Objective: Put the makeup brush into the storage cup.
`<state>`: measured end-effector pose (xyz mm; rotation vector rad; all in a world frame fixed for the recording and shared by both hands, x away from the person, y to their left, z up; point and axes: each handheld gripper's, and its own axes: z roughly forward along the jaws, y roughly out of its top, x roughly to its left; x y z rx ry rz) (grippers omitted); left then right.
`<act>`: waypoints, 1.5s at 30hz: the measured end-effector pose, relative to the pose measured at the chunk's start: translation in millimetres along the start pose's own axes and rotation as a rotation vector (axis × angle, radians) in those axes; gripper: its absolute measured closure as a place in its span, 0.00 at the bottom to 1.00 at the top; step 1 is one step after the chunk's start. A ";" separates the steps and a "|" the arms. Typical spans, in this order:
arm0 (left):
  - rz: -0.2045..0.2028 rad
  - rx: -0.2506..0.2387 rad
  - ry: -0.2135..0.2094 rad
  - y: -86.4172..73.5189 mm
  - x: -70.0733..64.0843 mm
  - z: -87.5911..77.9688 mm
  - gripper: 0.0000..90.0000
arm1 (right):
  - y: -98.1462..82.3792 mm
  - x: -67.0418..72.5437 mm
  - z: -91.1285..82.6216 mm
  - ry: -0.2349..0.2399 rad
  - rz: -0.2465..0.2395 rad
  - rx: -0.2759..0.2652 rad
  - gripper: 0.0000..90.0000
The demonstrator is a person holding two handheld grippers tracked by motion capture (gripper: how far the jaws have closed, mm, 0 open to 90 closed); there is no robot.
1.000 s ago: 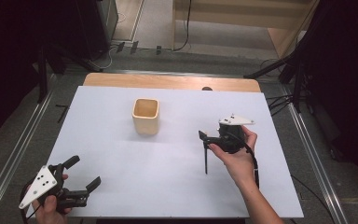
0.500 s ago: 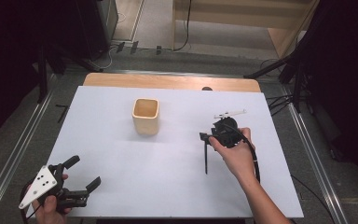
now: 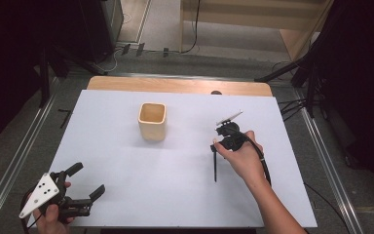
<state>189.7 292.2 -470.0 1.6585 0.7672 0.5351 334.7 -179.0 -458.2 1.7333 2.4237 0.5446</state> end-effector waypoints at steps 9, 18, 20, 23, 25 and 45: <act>0.000 0.001 -0.001 0.0 -0.3 0.5 0.00 | 5.4 -2.0 12.4 0.022 0.059 0.115 0.72; 0.000 0.000 0.000 0.1 0.1 0.0 0.00 | 14.8 -2.8 16.7 0.018 0.099 0.187 0.79; 0.000 0.001 0.000 0.0 0.4 -0.2 0.00 | 16.2 -2.9 18.3 0.022 0.105 0.200 0.81; 0.000 -0.001 0.000 0.0 0.7 -0.4 0.00 | 18.0 -1.6 20.0 0.019 0.115 0.219 0.81; -0.001 -0.001 0.000 0.0 0.5 -0.3 0.00 | 19.5 -1.1 21.7 0.009 0.118 0.226 0.82; 0.011 0.008 -0.005 0.3 -2.4 1.5 0.00 | 22.7 4.1 30.8 -0.045 0.144 0.272 0.94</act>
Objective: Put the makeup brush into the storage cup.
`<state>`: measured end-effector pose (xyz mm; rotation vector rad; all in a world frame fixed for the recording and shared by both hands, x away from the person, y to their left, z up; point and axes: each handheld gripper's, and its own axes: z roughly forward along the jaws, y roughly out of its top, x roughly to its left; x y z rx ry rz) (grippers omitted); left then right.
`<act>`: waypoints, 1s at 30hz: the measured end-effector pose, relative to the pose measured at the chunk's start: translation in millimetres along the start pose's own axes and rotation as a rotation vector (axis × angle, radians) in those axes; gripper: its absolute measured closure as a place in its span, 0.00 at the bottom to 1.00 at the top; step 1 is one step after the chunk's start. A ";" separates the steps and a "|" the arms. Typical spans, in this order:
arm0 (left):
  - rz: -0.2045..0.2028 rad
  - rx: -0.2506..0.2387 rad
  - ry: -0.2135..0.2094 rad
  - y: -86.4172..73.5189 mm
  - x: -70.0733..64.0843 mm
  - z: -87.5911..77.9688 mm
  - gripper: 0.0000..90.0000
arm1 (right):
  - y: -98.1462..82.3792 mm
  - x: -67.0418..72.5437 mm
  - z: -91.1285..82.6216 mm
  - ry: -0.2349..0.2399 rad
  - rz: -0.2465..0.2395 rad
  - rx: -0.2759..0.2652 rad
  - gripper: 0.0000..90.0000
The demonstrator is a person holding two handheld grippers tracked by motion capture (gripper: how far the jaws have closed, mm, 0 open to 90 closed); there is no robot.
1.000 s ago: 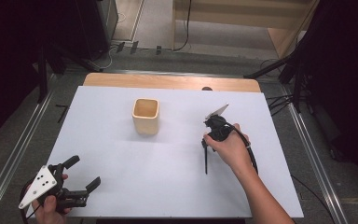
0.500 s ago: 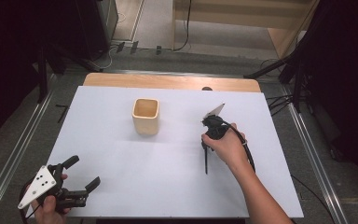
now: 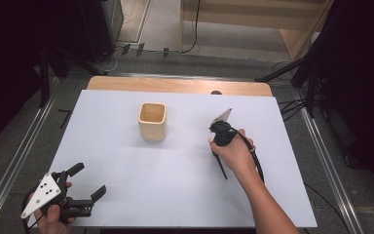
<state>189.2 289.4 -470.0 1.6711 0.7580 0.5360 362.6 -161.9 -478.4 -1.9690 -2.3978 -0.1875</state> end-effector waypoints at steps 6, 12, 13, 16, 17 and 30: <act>-0.011 0.000 -0.002 -0.6 0.3 3.0 0.00 | -6.4 -4.6 -1.9 0.051 -0.003 -0.065 0.94; -0.025 -0.002 -0.006 0.8 -0.1 10.2 0.00 | -15.0 -5.5 -14.8 0.066 -0.019 -0.189 0.94; -0.024 -0.003 -0.006 1.8 -0.2 11.7 0.00 | -15.0 -5.5 -14.8 0.066 -0.019 -0.189 0.94; -0.022 -0.008 -0.009 6.2 -0.7 16.2 0.00 | -20.3 -8.1 -25.1 0.098 -0.019 -0.276 0.94; -0.022 -0.009 -0.010 7.6 -0.8 17.9 0.00 | -20.3 -8.1 -25.1 0.098 -0.019 -0.276 0.94; -0.009 0.001 -0.048 21.2 -7.7 41.9 0.00 | -44.0 -7.4 -38.8 0.191 -0.041 -0.500 0.94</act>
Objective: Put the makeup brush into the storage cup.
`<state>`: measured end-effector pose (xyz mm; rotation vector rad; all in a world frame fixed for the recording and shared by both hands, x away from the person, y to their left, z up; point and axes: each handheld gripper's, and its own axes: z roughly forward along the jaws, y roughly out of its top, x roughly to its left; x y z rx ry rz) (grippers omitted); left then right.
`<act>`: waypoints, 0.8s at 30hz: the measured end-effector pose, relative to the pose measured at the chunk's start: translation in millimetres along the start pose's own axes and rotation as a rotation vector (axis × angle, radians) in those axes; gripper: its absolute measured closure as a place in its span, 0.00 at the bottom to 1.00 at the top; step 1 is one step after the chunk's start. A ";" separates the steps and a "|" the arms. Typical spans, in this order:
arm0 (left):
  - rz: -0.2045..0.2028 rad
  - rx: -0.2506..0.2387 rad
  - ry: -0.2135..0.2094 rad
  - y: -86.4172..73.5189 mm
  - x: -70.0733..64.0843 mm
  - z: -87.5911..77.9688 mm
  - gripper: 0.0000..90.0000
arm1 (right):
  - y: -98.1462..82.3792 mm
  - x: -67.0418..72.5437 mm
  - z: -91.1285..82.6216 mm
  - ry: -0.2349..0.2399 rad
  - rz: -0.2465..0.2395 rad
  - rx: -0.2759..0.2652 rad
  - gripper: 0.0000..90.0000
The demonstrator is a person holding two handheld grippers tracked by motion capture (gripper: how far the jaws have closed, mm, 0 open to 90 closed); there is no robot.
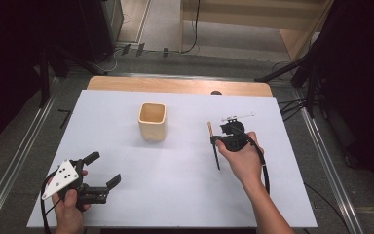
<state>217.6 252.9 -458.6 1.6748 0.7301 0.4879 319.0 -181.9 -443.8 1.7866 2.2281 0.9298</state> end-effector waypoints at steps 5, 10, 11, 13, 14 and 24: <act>-0.001 -0.009 -0.007 4.6 -2.4 7.7 0.00 | -7.1 -0.8 -6.3 0.051 -0.012 -0.085 0.94; 0.014 -0.004 -0.021 9.1 -7.4 19.1 0.00 | -13.6 -1.9 -12.5 0.090 -0.021 -0.147 0.94; 0.014 -0.004 -0.021 9.1 -7.4 19.1 0.00 | -14.9 -2.1 -13.4 0.095 -0.022 -0.165 0.94; 0.017 -0.005 -0.023 11.0 -8.6 22.3 0.00 | -16.2 -2.4 -14.6 0.106 -0.022 -0.183 0.94; 0.018 -0.007 -0.025 12.2 -9.1 23.9 0.00 | -18.6 -3.3 -16.1 0.115 -0.026 -0.215 0.94; 0.018 -0.029 -0.042 24.6 -15.4 43.8 0.00 | -28.8 -3.4 -20.8 0.146 -0.040 -0.332 0.94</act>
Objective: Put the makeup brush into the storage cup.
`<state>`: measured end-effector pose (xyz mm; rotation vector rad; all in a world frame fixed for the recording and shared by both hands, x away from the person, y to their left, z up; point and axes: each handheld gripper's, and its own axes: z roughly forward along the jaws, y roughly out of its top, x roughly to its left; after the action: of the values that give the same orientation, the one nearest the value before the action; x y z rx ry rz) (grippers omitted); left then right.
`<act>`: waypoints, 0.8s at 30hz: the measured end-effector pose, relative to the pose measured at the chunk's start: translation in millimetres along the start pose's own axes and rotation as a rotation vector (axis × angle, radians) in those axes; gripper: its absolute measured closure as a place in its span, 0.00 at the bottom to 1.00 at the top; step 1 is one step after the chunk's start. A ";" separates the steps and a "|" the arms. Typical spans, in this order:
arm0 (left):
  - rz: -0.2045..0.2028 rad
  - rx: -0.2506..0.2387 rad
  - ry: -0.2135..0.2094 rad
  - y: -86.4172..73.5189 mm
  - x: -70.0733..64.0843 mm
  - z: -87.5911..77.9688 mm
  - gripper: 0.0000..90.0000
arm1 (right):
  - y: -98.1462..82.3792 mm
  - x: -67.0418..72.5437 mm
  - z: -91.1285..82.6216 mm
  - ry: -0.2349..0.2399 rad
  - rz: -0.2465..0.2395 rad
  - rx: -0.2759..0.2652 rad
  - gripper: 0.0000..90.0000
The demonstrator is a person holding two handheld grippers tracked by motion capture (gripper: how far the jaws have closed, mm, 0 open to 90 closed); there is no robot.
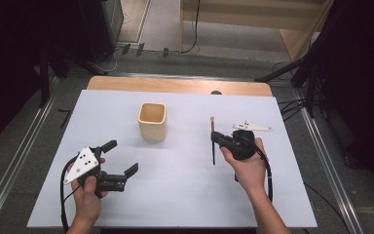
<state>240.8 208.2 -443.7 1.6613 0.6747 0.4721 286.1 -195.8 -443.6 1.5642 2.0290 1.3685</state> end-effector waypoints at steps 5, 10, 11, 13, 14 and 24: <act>0.011 0.004 -0.020 2.8 -8.4 18.9 0.00 | -4.5 -2.0 -4.6 0.030 0.009 -0.070 0.94; 0.012 0.006 -0.031 4.1 -13.0 30.3 0.00 | -8.0 -0.9 -8.0 0.045 -0.015 -0.126 0.94; 0.014 0.007 -0.029 4.5 -14.3 33.1 0.00 | -8.5 -0.4 -8.9 0.044 -0.018 -0.134 0.94; 0.017 0.006 -0.036 5.7 -18.1 38.8 0.00 | -9.2 0.6 -10.0 0.052 -0.024 -0.152 0.94; 0.023 0.007 -0.048 7.1 -22.1 44.1 0.00 | -9.5 1.0 -10.2 0.047 -0.032 -0.159 0.94; 0.017 0.003 -0.093 4.9 -24.1 54.0 0.00 | -14.0 6.8 -12.9 0.069 -0.040 -0.232 0.94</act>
<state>258.2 151.6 -448.1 1.6827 0.5939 0.4034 266.0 -196.7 -445.2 1.3878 1.8503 1.5975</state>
